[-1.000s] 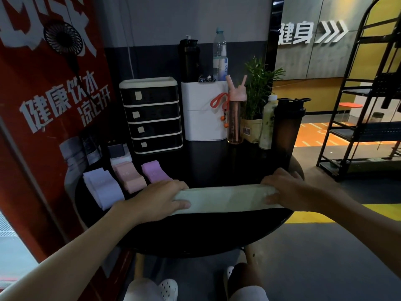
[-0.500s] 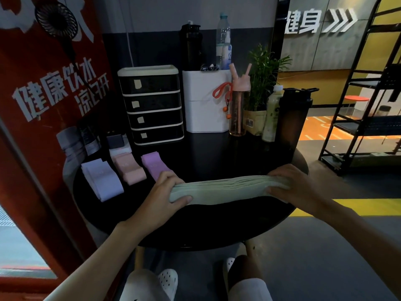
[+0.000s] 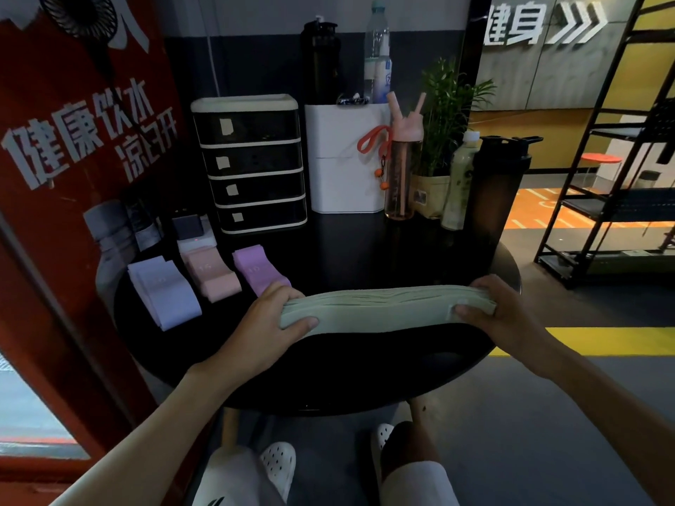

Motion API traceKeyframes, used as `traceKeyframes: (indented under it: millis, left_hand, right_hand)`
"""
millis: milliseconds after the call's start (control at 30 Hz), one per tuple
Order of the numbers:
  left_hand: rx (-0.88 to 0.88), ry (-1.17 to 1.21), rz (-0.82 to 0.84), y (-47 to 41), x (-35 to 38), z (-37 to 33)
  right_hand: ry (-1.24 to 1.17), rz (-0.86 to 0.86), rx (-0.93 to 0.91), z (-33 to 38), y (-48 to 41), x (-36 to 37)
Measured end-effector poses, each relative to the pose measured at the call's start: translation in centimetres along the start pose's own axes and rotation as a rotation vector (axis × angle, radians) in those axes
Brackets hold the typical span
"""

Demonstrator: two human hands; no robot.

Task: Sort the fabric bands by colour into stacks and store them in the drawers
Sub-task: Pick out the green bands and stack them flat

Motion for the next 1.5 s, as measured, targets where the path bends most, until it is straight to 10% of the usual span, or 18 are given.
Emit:
traceKeyframes:
  millis: [467, 867, 1067, 1500]
  left_hand:
    - [-0.177, 0.189, 0.015, 0.6, -0.7, -0.8]
    - [-0.482, 0.697, -0.322, -1.0, -1.8, -3.2]
    - [-0.592, 0.473, -0.241, -0.3, -0.7, -2.0]
    - [-0.288, 0.505, -0.288, -4.0, -1.1, -9.9]
  right_hand:
    - [-0.022, -0.013, 0.015, -0.3, 0.3, 0.2]
    - [-0.346, 0.120, 0.205, 5.6, 0.9, -3.4]
    - [-0.063, 0.230, 0.339, 3.7, 0.9, -2.0]
    - [0.256, 0.205, 0.088, 6.8, -0.9, -4.0]
Point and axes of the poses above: each hand's wrist, its own y-axis away from the middle knuckle, its own x-axis out of the palm, z = x × y, the point moved 1 cm from there along -y, towards the middle knuckle, and after that the axes turned 11 degrees about y, right-handed, at the moved point
